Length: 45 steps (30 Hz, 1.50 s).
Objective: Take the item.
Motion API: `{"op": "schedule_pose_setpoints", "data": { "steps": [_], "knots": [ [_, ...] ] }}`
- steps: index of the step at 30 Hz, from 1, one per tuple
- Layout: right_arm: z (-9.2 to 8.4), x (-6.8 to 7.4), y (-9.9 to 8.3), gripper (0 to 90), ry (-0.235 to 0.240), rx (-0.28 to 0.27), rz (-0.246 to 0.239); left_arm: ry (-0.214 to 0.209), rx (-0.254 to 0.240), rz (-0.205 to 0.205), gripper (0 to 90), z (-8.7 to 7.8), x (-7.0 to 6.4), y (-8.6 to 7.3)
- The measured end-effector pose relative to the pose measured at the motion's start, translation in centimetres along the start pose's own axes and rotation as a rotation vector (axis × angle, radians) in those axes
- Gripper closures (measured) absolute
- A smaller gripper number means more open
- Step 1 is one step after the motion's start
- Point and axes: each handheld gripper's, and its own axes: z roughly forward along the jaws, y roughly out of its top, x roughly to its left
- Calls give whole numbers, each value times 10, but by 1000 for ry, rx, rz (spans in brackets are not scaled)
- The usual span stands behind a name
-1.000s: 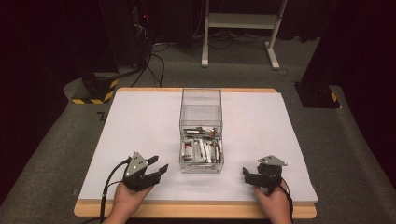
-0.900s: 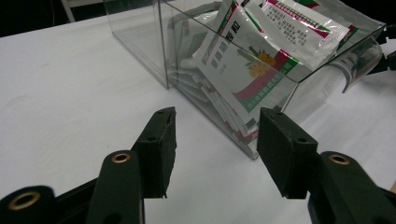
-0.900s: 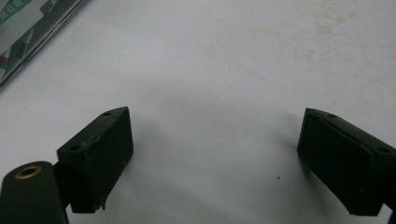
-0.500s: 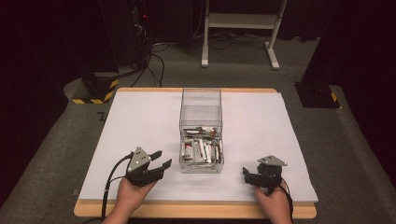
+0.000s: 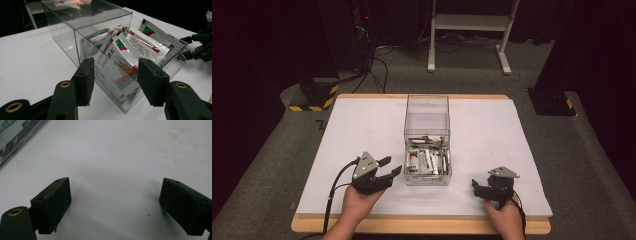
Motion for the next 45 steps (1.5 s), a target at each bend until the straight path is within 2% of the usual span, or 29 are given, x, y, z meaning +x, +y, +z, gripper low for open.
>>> {"op": "schedule_pose_setpoints", "data": {
  "steps": [5, 27, 33, 39, 45],
  "knots": [
    [0, 0, 0, 105, 0, -1, -1, -4, -1, 3, 483, 4, -1, 5],
    [0, 0, 0, 105, 0, 0, -2, -15, 12, -33, 509, 31, 2, 20],
    [0, 0, 0, 105, 1, 0, -2, -8, 22, -29, 518, 39, 0, 23],
    [0, 0, 0, 105, 1, 0, -2, -12, 36, -20, 578, 46, -1, 26],
    [0, 0, 0, 105, 2, 0, -2, 14, 45, -23, 631, 51, -1, 25]
  ]
}}
